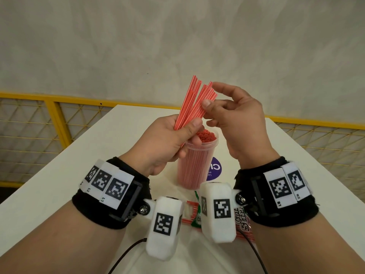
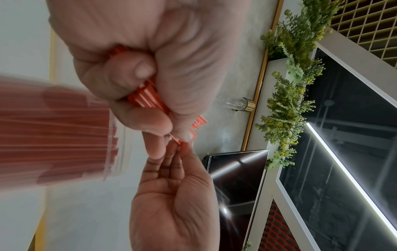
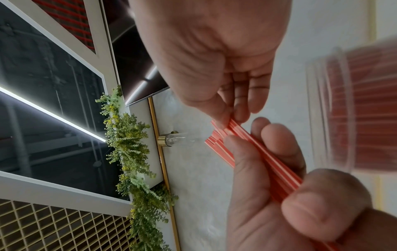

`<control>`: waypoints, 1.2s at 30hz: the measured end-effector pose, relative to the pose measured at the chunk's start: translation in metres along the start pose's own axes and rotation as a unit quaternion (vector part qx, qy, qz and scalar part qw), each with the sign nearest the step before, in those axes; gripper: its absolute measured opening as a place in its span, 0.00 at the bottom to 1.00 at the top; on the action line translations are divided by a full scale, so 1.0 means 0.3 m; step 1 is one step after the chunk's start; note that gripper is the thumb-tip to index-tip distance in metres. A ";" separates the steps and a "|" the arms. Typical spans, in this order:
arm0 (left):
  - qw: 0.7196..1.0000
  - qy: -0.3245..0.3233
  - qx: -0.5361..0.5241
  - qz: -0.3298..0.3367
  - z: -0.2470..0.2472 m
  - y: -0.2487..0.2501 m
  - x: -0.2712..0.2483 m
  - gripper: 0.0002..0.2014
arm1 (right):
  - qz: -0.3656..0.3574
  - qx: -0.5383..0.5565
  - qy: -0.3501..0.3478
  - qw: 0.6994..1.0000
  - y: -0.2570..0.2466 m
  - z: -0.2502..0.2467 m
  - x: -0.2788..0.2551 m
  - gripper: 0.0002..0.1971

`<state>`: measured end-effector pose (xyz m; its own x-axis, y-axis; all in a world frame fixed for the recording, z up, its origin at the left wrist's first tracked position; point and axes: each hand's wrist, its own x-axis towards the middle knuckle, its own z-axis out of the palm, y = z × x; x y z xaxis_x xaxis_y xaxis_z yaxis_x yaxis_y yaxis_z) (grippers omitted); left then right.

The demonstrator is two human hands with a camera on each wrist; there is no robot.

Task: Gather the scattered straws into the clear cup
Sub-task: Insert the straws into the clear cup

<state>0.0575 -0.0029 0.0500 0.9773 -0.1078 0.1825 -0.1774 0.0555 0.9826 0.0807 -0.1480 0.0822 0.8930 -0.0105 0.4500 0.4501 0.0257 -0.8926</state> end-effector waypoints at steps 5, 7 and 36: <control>1.000 0.007 0.003 -0.010 -0.005 0.003 0.002 0.14 | 0.006 0.022 0.005 1.000 0.001 -0.005 0.003 0.16; 1.000 0.009 -0.001 -0.011 -0.006 0.006 0.001 0.14 | 0.007 0.027 0.005 1.000 0.001 -0.005 0.003 0.15; 0.957 0.075 0.248 0.128 0.008 -0.041 0.026 0.07 | -0.096 0.013 0.172 0.980 0.035 -0.096 0.075 0.13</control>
<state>0.0670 -0.0069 0.0395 0.8933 -0.0080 0.4495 -0.4105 -0.4219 0.8084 0.1056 -0.1768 0.0823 0.7412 -0.3537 0.5705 0.6143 0.0148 -0.7889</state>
